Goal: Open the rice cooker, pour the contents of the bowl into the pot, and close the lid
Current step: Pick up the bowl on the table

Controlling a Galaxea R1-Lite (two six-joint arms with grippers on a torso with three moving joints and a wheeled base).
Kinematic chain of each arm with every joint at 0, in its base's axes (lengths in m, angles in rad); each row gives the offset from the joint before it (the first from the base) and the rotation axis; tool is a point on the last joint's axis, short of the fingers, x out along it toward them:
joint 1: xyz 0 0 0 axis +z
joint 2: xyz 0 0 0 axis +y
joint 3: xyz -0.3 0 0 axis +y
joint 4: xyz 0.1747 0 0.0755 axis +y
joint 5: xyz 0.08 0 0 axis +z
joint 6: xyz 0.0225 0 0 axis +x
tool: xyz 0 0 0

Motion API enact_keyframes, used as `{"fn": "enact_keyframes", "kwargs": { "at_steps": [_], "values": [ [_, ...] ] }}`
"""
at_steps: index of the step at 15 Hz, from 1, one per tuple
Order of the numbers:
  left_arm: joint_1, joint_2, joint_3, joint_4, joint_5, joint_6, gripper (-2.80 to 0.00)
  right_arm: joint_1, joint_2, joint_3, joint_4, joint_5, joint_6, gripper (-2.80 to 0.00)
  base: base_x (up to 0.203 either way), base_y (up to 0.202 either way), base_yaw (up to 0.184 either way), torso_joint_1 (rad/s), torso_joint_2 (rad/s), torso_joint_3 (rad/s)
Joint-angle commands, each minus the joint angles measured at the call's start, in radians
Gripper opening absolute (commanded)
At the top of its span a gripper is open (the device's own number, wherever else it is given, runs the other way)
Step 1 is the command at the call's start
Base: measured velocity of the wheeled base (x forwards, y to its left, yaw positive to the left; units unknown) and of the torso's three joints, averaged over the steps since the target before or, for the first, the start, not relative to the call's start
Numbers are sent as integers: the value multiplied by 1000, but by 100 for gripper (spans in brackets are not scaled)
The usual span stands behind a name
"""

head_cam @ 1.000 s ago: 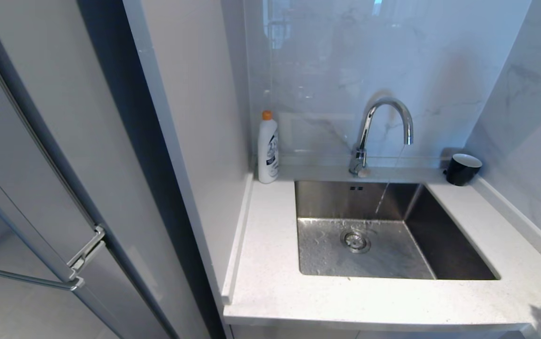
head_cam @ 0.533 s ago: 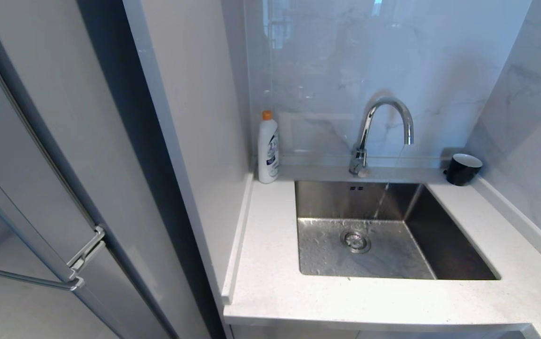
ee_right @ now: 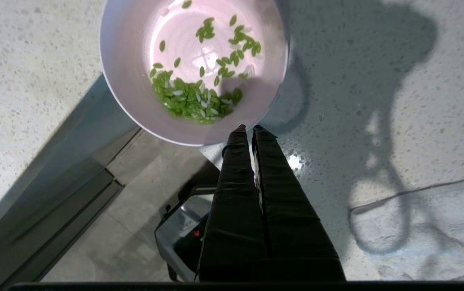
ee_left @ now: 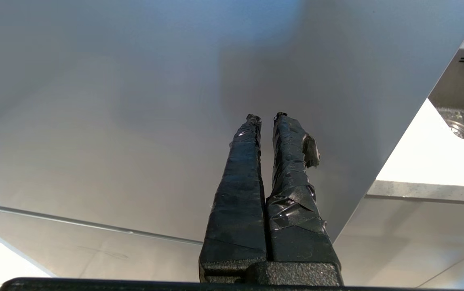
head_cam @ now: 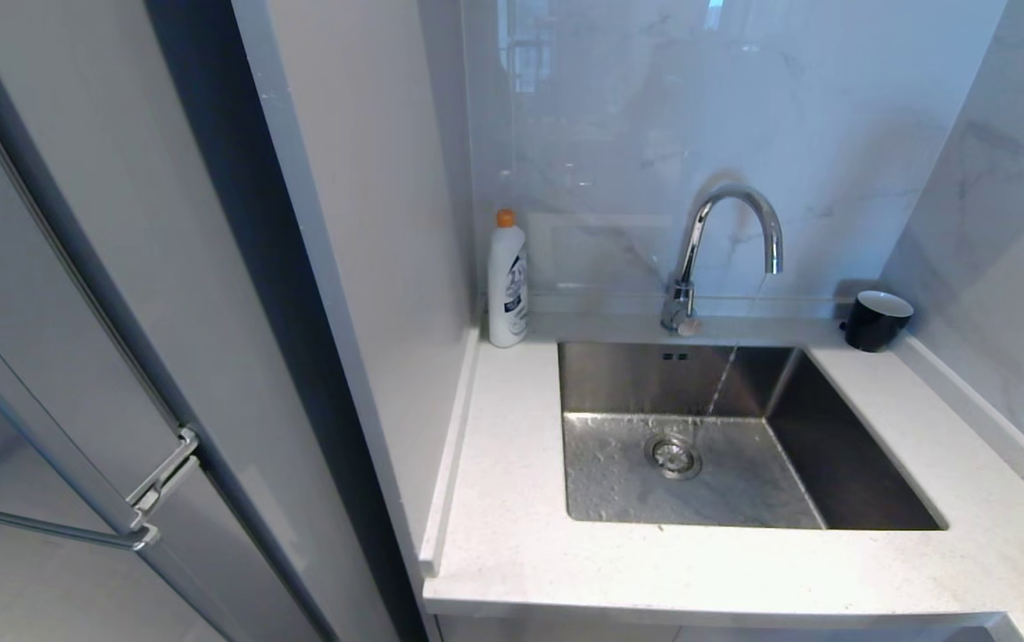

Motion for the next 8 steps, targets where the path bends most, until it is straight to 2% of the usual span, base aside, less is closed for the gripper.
{"fn": "enact_keyframes", "kwargs": {
  "at_steps": [1, 3, 4, 6, 8],
  "values": [
    [0, 1, 1, 0, 0, 0, -280, -2, 31, 18, 2, 2, -4, -280, 0, 0, 0, 0, 0, 0],
    [0, 0, 2, 0, 0, 0, -280, -2, 63, 16, -1, 2, -4, -280, 0, 0, 0, 0, 0, 0],
    [0, 0, 1, 0, 0, 0, -280, -3, 87, 15, -19, 2, -3, 0, 0, 0, 0, 0, 0, 0],
    [0, 0, 2, 0, 0, 0, -280, -10, 121, 22, -81, -2, -1, 0, 0, 0, 0, 0, 0, 0],
    [0, 0, 1, 0, 0, 0, -280, -11, 134, 27, -84, -2, -1, 0, 0, 0, 0, 0, 0, 0]
  ]
}}
